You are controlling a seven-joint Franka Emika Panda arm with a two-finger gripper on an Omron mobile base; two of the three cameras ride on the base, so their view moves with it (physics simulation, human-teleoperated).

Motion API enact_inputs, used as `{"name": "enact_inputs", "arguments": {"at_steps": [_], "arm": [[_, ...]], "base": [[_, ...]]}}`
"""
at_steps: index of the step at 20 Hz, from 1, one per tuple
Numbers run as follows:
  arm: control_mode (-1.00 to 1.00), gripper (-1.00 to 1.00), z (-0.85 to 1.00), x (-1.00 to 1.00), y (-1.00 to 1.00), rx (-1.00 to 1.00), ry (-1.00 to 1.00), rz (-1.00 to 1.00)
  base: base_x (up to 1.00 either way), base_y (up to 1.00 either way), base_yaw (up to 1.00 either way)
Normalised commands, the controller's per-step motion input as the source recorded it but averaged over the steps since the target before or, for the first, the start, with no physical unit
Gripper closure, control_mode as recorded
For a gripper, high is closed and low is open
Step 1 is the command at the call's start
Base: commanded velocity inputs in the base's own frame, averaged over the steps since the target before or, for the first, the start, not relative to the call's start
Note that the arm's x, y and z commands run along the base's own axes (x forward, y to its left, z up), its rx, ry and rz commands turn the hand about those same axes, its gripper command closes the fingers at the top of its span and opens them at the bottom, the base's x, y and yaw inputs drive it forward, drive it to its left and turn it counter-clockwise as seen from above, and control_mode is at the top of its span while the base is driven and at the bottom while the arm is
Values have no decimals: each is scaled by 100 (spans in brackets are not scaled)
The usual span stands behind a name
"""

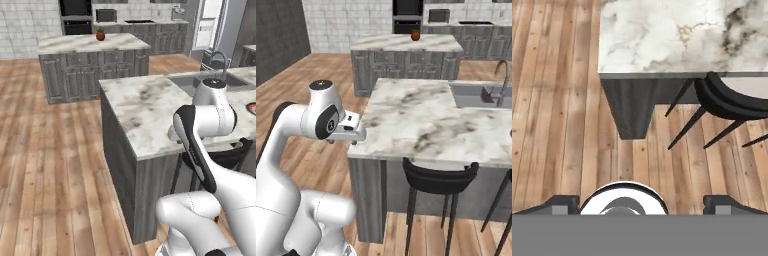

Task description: Take the cheese, steak, and corn from the fridge and place them on the plate on the dining counter to create an appetizer plate.

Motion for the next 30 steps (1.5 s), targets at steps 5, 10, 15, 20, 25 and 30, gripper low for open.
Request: {"name": "enact_inputs", "arguments": {"at_steps": [5,10,15,20,25,30], "arm": [[100,-100,0,0,0,0,0,0],[100,-100,0,0,0,0,0,0],[100,-100,0,0,0,0,0,0],[100,-100,0,0,0,0,0,0],[100,-100,0,0,0,0,0,0],[100,-100,0,0,0,0,0,0]], "base": [[60,100,0],[66,100,0],[96,100,-5],[100,81,-31],[100,87,-27],[100,84,-19]]}}
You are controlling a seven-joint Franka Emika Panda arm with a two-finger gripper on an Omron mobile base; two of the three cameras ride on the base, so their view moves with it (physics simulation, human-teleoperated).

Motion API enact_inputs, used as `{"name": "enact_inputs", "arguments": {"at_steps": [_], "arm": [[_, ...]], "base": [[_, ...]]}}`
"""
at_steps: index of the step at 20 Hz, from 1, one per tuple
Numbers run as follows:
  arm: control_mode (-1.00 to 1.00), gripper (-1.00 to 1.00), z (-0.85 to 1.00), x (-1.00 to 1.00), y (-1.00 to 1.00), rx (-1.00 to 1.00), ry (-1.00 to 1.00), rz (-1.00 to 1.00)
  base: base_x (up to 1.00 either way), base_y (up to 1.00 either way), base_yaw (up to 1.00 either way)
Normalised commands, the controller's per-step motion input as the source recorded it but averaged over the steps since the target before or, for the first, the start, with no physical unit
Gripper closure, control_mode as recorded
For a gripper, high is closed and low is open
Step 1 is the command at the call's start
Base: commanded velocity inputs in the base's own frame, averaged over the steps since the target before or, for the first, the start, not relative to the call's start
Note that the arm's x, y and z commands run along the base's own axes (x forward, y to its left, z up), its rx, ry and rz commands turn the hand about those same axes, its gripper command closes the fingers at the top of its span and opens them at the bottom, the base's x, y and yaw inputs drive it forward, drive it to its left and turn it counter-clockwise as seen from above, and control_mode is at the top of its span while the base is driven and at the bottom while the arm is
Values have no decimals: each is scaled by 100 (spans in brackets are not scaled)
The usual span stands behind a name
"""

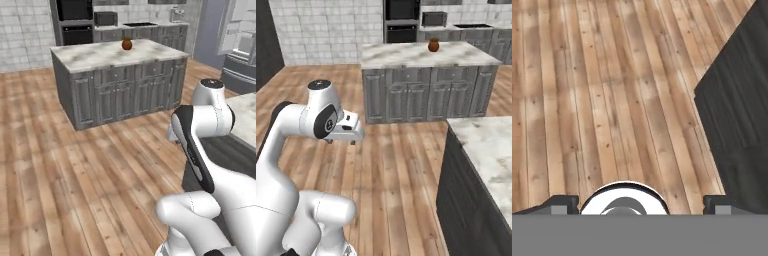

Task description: Take the cheese, steak, and corn from the fridge and place them on the plate on the dining counter to create an appetizer plate.

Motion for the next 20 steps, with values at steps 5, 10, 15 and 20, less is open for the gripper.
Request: {"name": "enact_inputs", "arguments": {"at_steps": [5,10,15,20], "arm": [[100,-100,0,0,0,0,0,0],[100,-100,0,0,0,0,0,0],[100,-100,0,0,0,0,0,0],[100,-100,0,0,0,0,0,0]], "base": [[100,57,-20],[100,58,-40],[100,70,-47],[100,76,-46]]}}
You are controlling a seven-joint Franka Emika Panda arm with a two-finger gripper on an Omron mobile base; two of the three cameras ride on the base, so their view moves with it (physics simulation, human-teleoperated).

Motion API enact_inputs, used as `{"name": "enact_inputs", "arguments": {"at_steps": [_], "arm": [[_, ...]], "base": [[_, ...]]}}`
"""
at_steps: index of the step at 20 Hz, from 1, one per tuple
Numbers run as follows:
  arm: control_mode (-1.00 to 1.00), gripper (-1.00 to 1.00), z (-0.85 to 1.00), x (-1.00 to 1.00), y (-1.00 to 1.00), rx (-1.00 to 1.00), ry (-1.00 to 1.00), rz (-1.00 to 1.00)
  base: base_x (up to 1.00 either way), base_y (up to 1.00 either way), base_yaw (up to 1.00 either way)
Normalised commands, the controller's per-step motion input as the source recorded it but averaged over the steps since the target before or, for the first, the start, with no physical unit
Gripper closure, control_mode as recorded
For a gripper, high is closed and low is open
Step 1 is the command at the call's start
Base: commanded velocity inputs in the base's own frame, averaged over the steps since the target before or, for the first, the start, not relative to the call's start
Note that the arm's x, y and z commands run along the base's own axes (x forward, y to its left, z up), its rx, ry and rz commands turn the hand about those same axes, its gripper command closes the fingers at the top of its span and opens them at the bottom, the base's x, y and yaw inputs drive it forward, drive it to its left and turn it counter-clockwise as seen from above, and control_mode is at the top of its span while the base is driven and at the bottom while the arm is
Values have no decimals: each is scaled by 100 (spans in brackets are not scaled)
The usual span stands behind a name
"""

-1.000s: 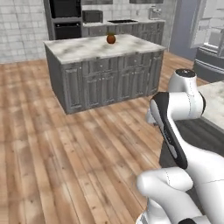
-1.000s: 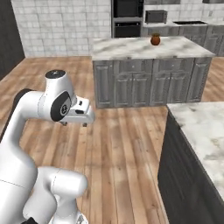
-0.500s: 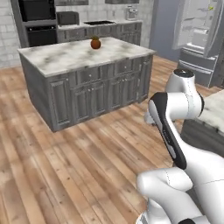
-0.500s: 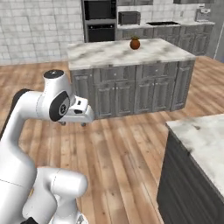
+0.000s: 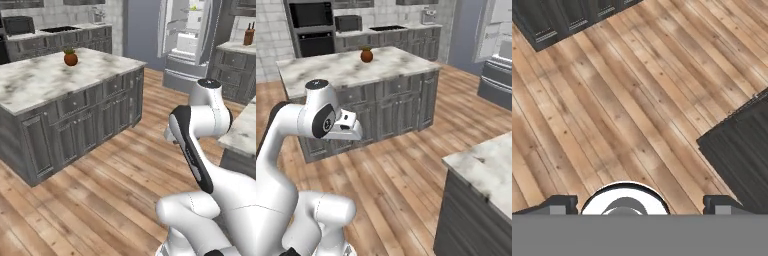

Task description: Take the cheese, steak, and corn from the fridge and place them on the plate on the dining counter to create an appetizer plate.

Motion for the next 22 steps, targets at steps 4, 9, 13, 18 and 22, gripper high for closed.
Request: {"name": "enact_inputs", "arguments": {"at_steps": [4,9,13,18,22], "arm": [[100,-100,0,0,0,0,0,0],[100,-100,0,0,0,0,0,0],[100,-100,0,0,0,0,0,0],[100,-100,0,0,0,0,0,0],[100,-100,0,0,0,0,0,0]], "base": [[100,80,-42],[100,77,-39],[100,63,-37],[100,23,-38],[100,0,-41]]}}
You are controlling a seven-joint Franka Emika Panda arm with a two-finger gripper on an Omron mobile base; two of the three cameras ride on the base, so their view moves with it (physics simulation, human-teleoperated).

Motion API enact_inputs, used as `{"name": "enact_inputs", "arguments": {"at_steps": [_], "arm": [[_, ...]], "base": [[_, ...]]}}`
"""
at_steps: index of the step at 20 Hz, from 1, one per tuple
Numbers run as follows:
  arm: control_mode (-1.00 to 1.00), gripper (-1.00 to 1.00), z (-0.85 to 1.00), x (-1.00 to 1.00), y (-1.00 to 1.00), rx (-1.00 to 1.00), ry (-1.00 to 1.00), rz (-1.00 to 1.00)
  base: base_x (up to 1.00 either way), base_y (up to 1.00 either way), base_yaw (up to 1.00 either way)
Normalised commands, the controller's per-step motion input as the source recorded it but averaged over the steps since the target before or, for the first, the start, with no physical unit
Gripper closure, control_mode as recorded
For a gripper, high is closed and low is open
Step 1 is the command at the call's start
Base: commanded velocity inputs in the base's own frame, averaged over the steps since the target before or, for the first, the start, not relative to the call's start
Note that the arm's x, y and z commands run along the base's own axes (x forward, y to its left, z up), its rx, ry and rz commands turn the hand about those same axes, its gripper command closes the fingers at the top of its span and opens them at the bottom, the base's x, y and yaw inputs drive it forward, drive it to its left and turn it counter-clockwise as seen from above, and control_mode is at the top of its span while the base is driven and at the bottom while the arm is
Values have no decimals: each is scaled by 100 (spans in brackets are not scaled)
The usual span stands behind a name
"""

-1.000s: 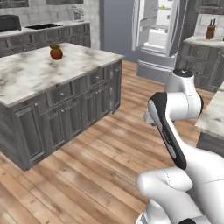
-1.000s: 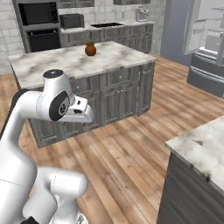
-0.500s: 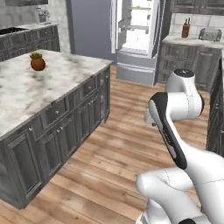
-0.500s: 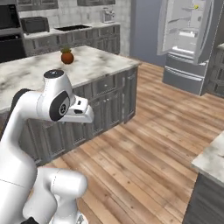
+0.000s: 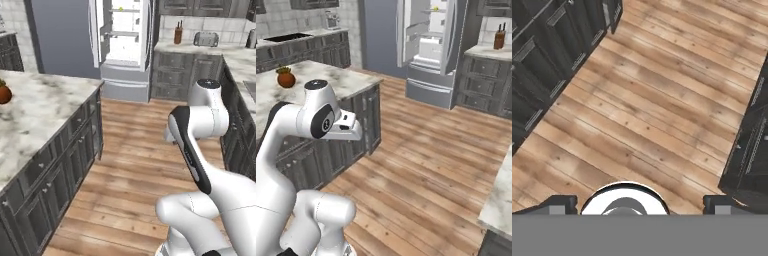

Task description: Take the cheese, steak, and corn from the fridge and place them on the plate on the dining counter to create an appetizer plate.

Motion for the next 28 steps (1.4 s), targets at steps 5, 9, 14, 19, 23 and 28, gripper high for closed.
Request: {"name": "enact_inputs", "arguments": {"at_steps": [5,9,14,19,23,28], "arm": [[100,-100,0,0,0,0,0,0],[100,-100,0,0,0,0,0,0],[100,-100,0,0,0,0,0,0],[100,-100,0,0,0,0,0,0],[100,-100,0,0,0,0,0,0],[100,-100,0,0,0,0,0,0]], "base": [[100,4,-42],[100,51,-30],[100,74,-17],[100,43,-1],[100,-31,-1],[100,-53,0]]}}
